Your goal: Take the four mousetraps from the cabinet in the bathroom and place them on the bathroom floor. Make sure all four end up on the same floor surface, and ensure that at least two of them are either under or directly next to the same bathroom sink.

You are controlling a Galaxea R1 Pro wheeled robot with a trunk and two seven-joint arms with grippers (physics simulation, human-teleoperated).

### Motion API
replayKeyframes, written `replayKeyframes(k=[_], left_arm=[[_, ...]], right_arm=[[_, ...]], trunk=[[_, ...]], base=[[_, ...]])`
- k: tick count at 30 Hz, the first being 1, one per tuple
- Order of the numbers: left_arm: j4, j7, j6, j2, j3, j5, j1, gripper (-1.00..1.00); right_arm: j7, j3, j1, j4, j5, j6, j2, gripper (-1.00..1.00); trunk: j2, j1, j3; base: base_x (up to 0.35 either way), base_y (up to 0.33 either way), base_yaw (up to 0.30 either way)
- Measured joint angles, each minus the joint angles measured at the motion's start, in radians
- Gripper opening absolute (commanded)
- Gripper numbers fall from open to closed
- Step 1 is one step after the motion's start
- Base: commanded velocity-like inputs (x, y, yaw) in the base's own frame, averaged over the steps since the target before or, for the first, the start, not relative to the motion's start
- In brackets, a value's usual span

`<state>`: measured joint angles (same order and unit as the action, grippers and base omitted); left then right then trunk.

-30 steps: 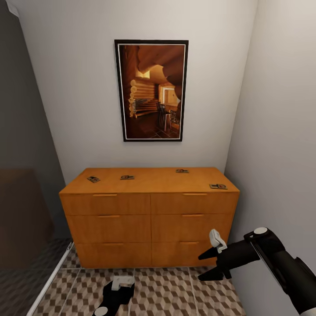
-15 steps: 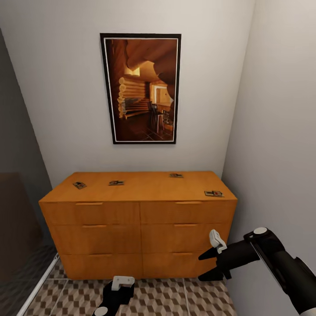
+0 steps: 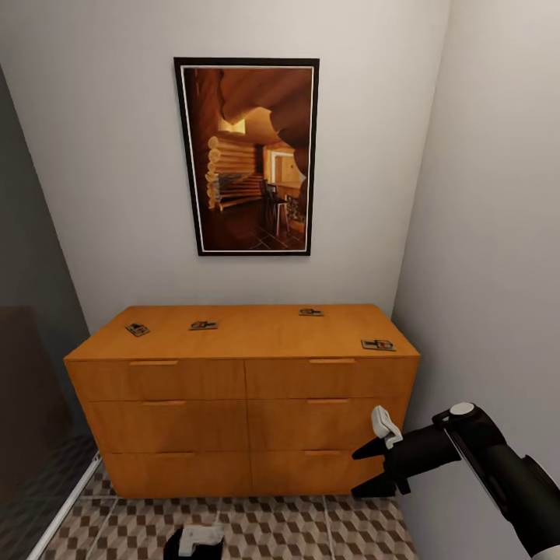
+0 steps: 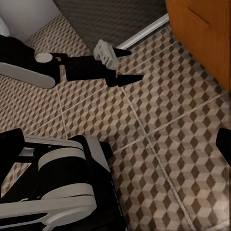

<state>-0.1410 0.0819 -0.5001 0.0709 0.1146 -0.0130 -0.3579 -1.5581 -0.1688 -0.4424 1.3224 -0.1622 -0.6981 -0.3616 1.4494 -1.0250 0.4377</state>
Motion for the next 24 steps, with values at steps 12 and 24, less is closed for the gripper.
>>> replayKeyframes(k=[12,24], left_arm=[[0.215,-0.04,-0.3,-0.164,0.001,-0.001,0.04,1.0],[0.217,-0.093,-0.205,-0.287,0.006,0.001,0.06,1.0]], right_arm=[[0.006,0.025,0.0,0.014,0.002,0.123,0.0,1.0],[0.005,0.064,0.0,0.028,0.002,0.182,0.0,1.0]], trunk=[[0.0,0.0,0.0],[0.0,0.0,0.0]], base=[[0.0,0.0,0.0],[0.0,0.0,0.0]])
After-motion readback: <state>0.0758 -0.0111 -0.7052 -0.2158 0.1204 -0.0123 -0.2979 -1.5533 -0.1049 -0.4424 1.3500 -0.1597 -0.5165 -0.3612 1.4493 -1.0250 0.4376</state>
